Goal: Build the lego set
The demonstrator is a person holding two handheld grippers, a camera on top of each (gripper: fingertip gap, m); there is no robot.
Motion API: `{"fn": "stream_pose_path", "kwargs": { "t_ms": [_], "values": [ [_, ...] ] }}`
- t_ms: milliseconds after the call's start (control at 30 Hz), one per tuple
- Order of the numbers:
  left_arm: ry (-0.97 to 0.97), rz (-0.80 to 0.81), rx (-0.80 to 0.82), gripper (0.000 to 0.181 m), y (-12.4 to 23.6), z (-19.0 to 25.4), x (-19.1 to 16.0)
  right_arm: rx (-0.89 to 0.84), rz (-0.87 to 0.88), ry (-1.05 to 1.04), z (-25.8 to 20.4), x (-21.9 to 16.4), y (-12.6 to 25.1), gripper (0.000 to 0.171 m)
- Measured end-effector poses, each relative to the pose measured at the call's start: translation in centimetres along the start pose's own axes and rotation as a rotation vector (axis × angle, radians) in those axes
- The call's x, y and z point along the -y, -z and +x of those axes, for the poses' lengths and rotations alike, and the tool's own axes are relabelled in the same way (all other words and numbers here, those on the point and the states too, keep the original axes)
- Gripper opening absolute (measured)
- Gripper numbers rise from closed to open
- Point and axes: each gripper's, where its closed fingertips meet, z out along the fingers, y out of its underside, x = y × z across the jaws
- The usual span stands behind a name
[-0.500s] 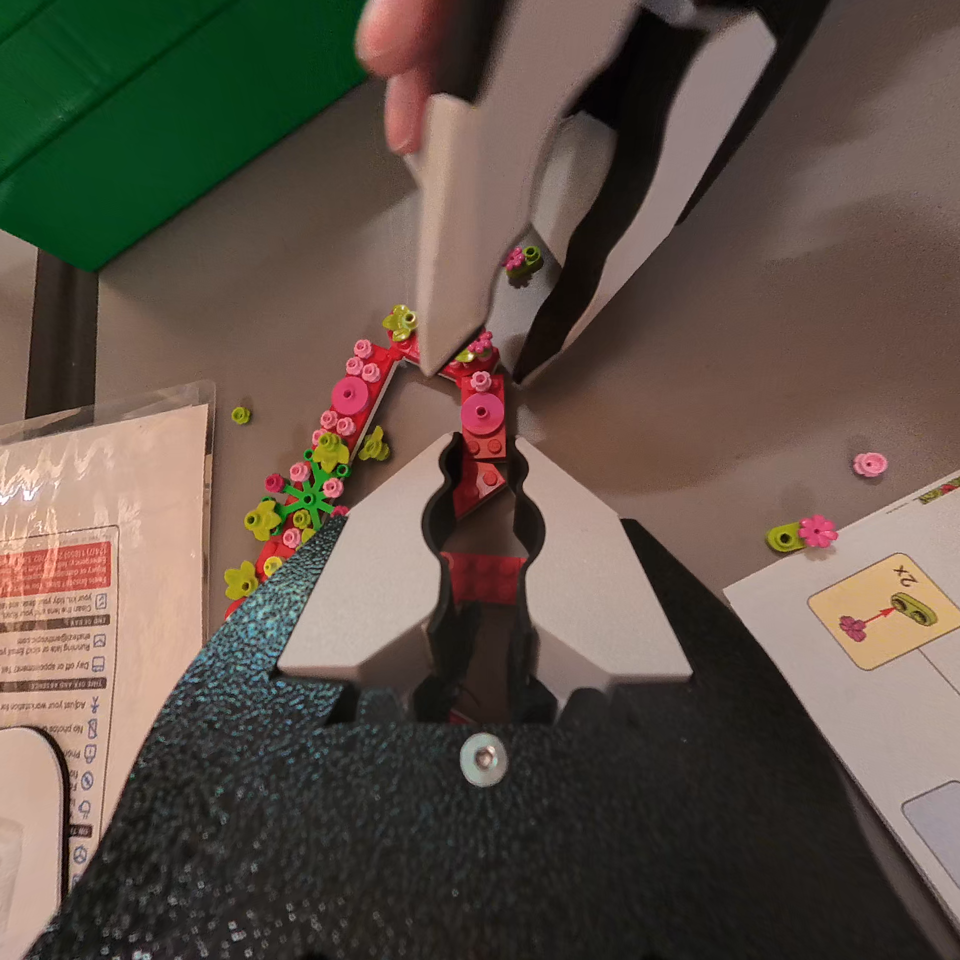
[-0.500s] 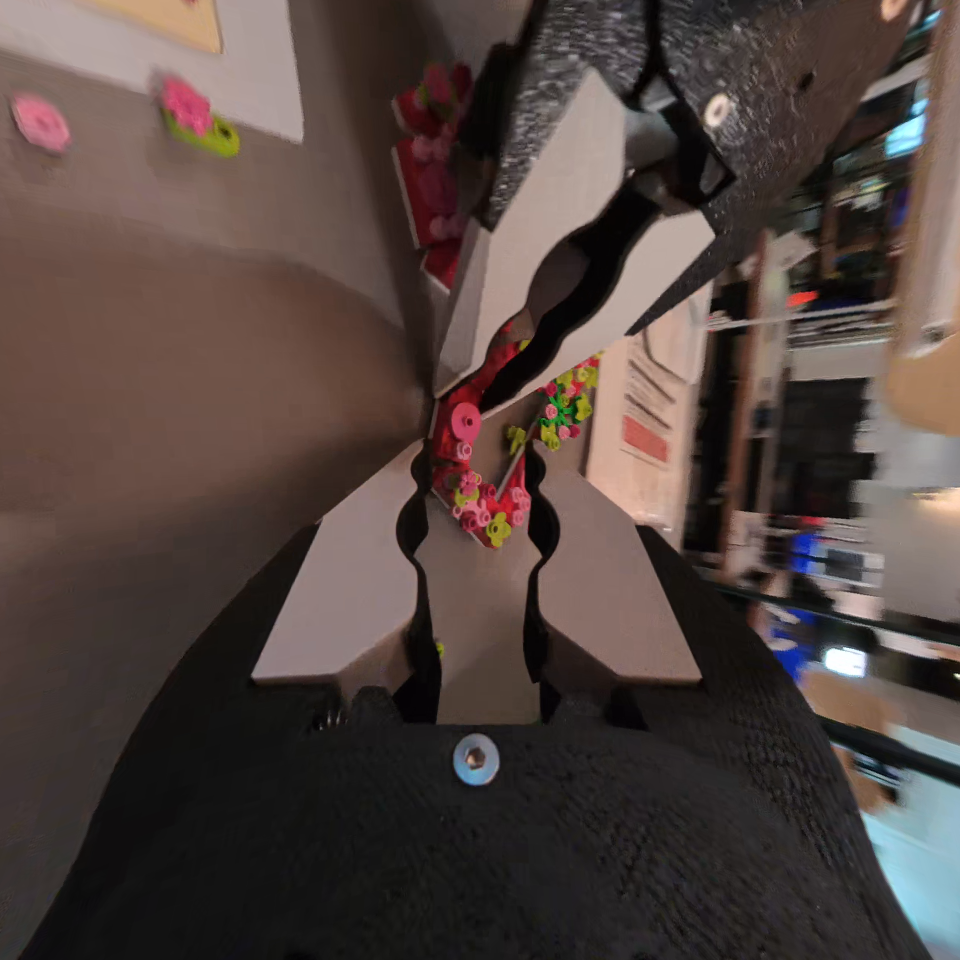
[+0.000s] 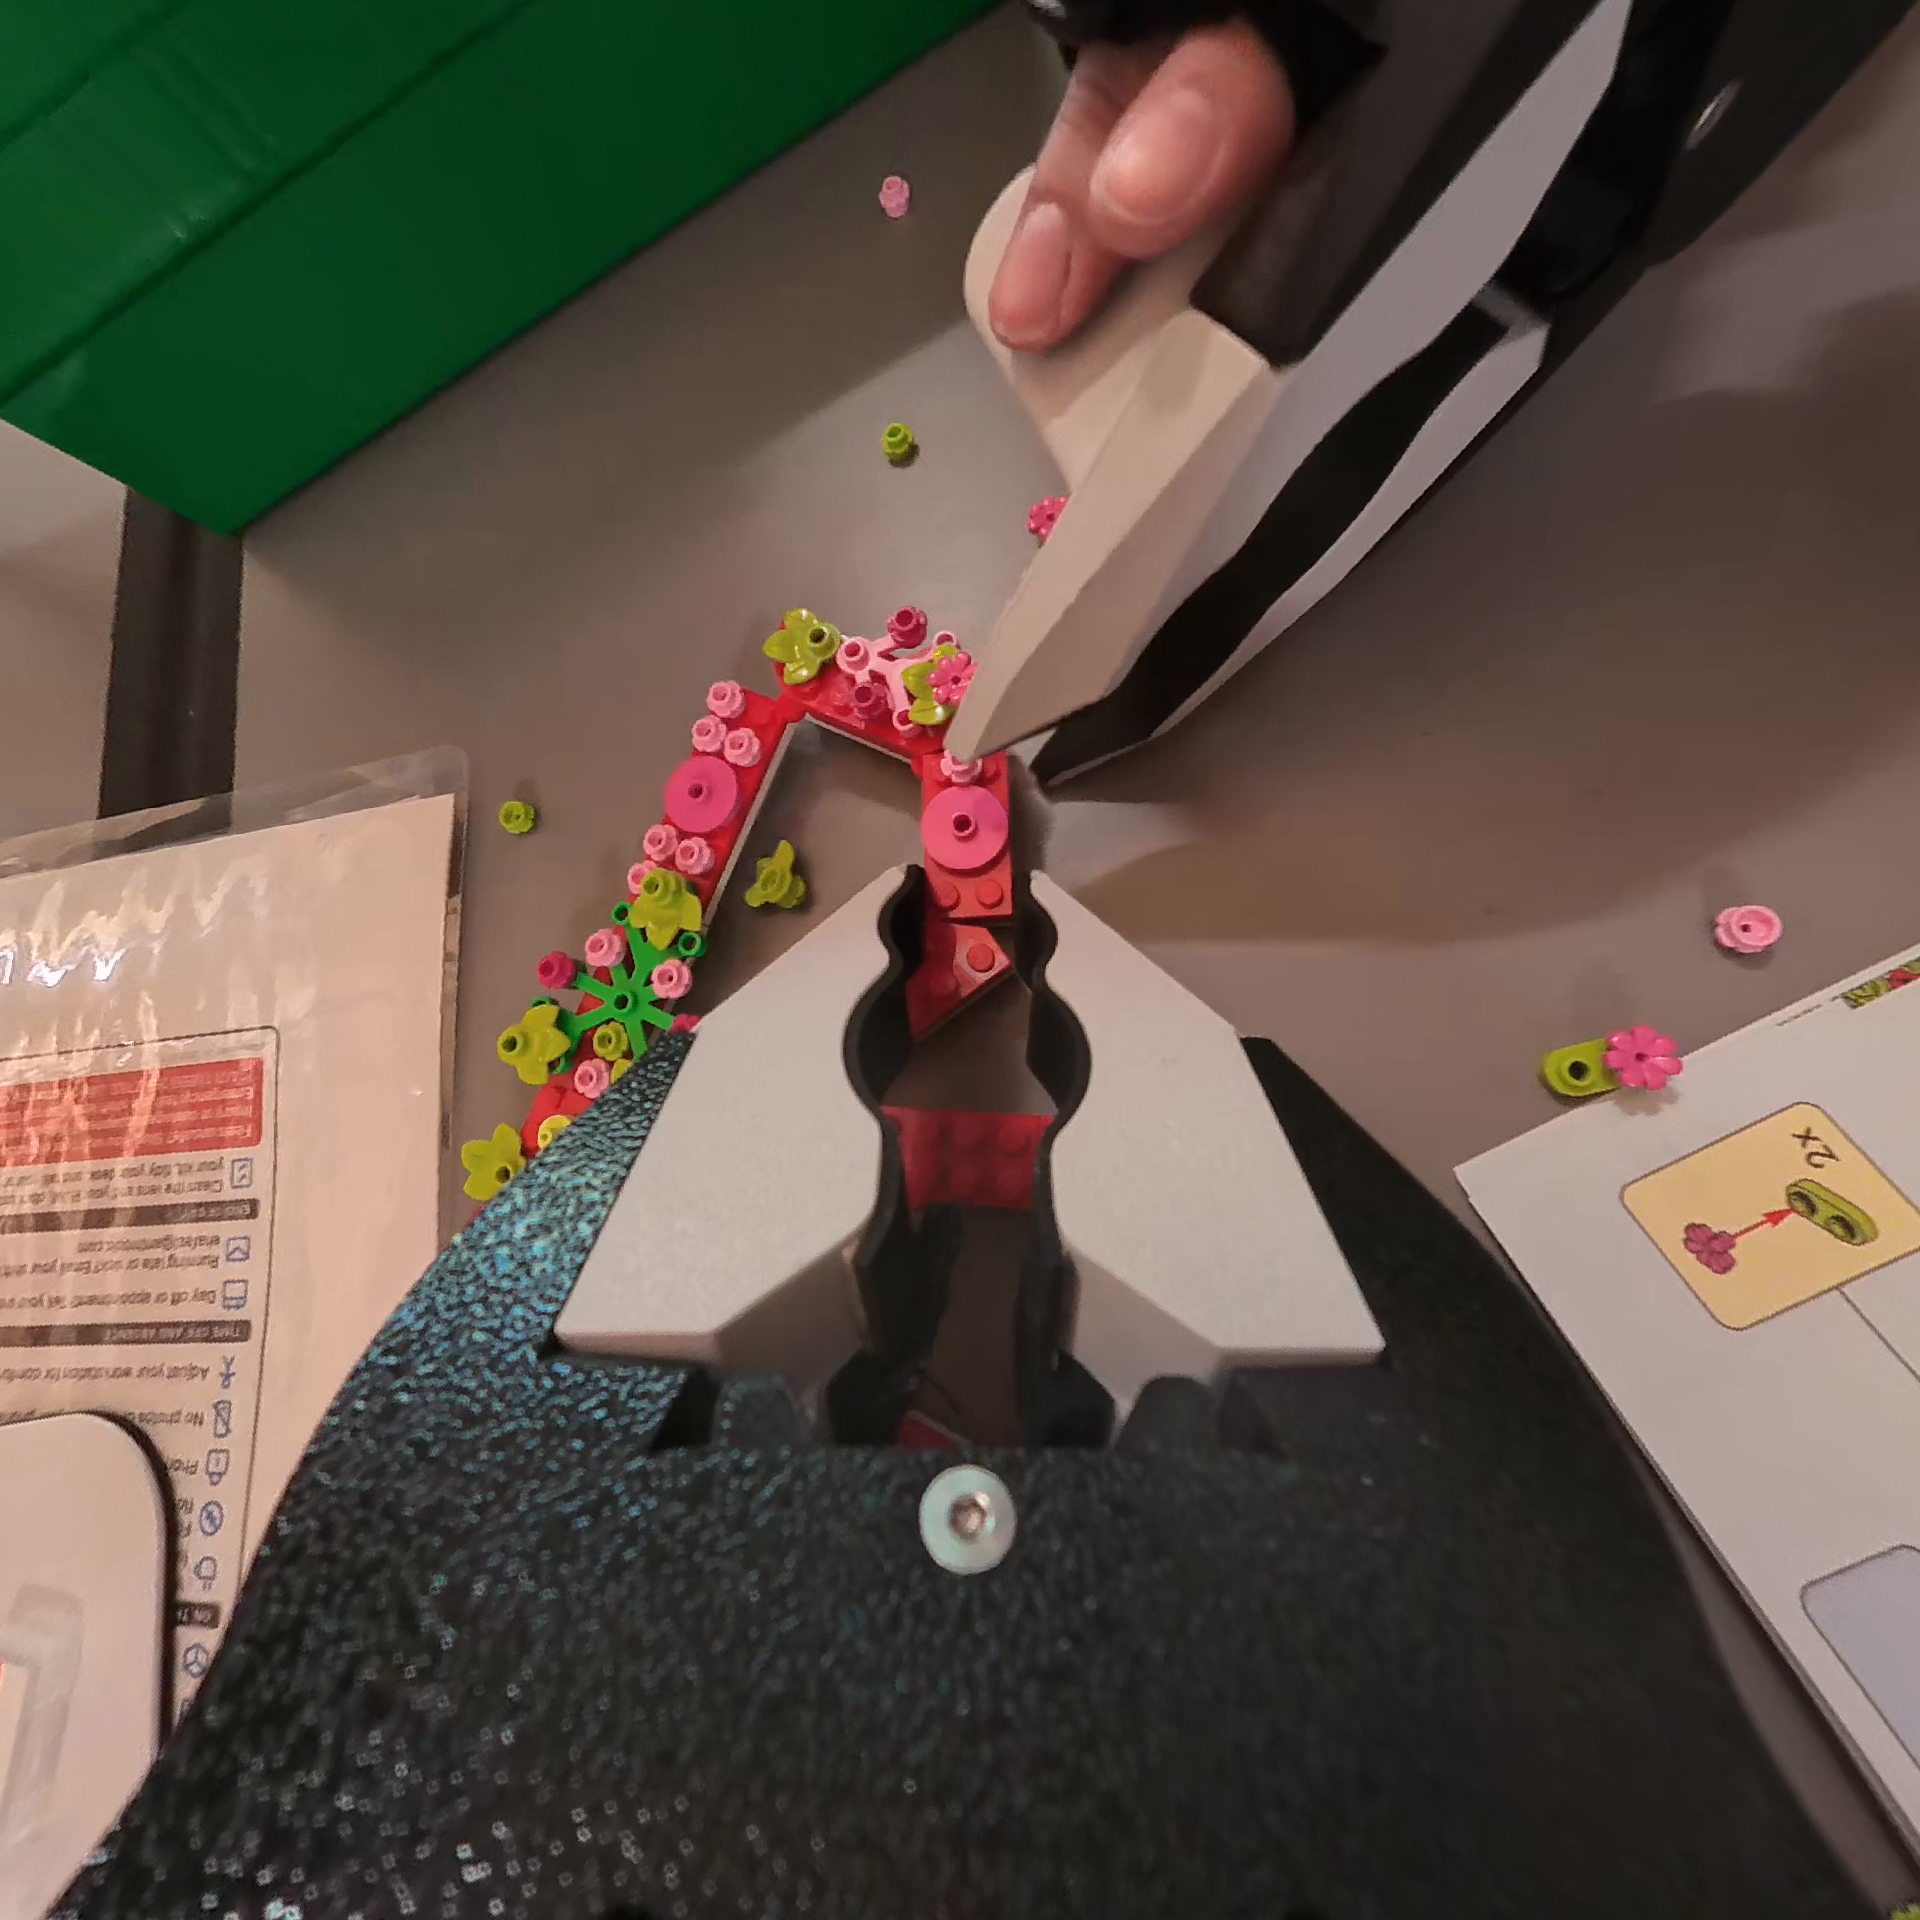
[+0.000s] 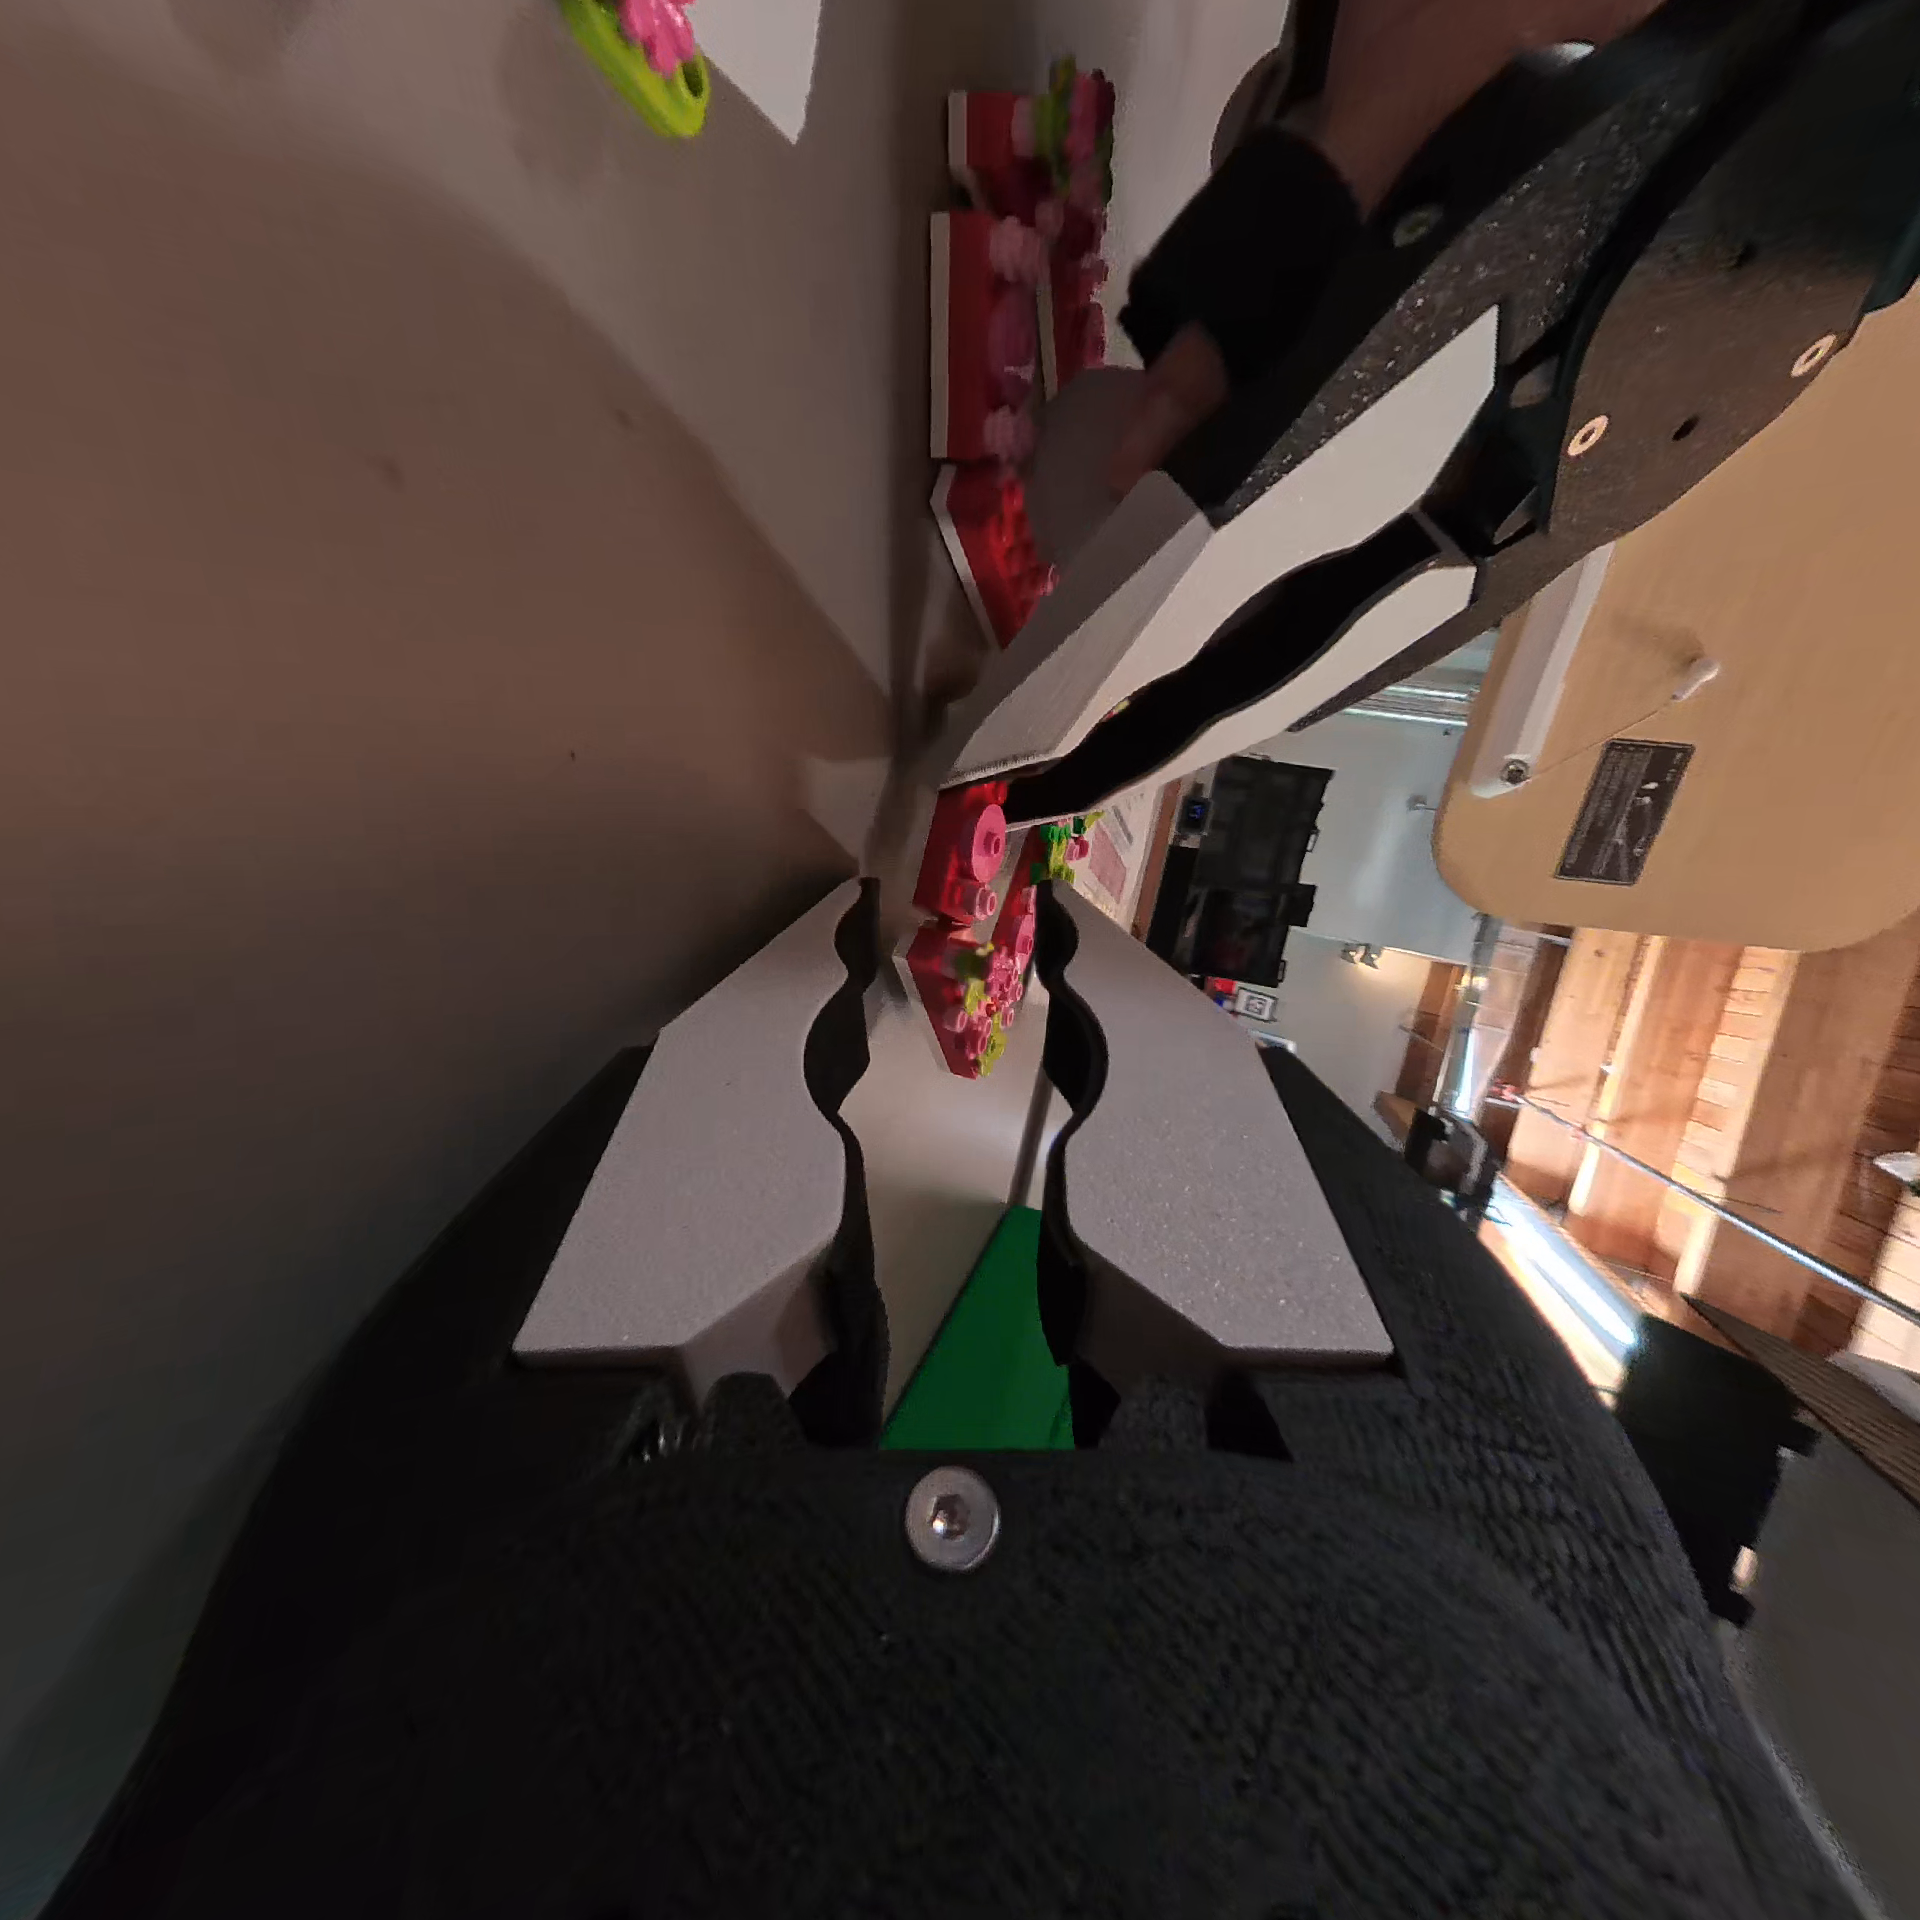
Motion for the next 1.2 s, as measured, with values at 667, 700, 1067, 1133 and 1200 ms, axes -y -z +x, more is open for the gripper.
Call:
{"fn": "stream_pose_path", "kwargs": {
  "t_ms": [667, 700, 1067, 1133, 1200],
  "values": [
    [0.021, 0.016, -0.017, 0.016, 0.15, 0.16, 0.24, -0.044, -0.032, 0.057, -0.06, -0.51, -0.74, 0.021],
    [0.022, 0.018, -0.021, 0.018, 0.16, 0.20, 0.26, -0.041, -0.030, 0.050, -0.08, -0.50, -0.77, 0.020],
    [0.048, 0.033, -0.047, 0.019, 0.16, 0.42, 0.36, -0.043, -0.022, 0.038, -0.08, -0.35, -0.86, 0.017],
    [0.052, 0.036, -0.049, 0.019, 0.20, 0.42, 0.41, -0.047, -0.019, 0.038, 0.02, -0.33, -0.80, 0.016],
    [0.054, 0.036, -0.051, 0.016, 0.20, 0.41, 0.41, -0.044, -0.020, 0.035, 0.07, -0.32, -0.76, 0.015]
  ]
}}
